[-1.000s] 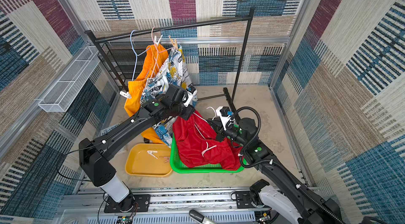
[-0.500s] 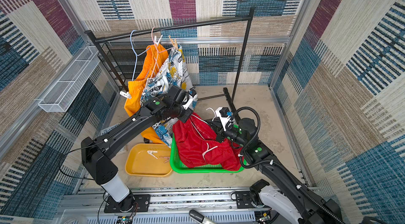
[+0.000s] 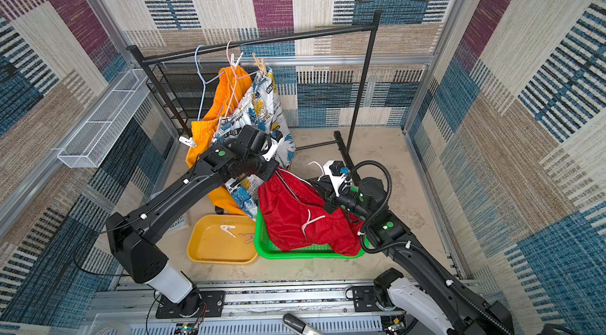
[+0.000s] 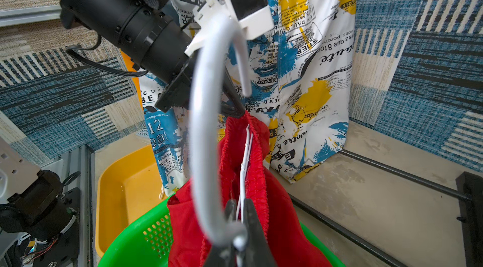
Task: Remove the clothespins securing shorts to the hanger
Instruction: Remove the shorts from the hanger.
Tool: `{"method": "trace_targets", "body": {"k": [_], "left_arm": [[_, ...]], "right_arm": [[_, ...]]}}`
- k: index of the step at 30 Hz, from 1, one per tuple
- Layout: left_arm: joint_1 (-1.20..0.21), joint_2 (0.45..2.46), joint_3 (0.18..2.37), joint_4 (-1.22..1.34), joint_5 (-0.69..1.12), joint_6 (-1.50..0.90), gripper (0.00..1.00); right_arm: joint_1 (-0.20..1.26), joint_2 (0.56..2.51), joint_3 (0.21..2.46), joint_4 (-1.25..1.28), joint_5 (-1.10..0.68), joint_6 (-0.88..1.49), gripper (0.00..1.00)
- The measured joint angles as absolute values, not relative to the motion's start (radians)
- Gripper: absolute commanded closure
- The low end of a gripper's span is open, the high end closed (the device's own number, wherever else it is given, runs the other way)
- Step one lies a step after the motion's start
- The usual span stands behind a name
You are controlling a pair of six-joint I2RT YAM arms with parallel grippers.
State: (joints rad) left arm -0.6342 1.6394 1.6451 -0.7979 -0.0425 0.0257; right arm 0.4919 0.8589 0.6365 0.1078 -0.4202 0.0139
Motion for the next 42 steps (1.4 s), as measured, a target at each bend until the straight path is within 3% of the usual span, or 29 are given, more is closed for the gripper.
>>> {"method": "trace_targets", "body": {"k": [23,42], "left_arm": [[-0.506,1.606,1.564,-0.743,0.114,-0.106,1.0],[-0.742,1.304,1.142,-0.536,0.164,-0.25,1.0]], "right_arm": [[0.492,0.735,0.646,0.149,-0.434,0.044,1.0],[0.492,0.811,0.812,0.368,-0.17,0.175,1.0]]}}
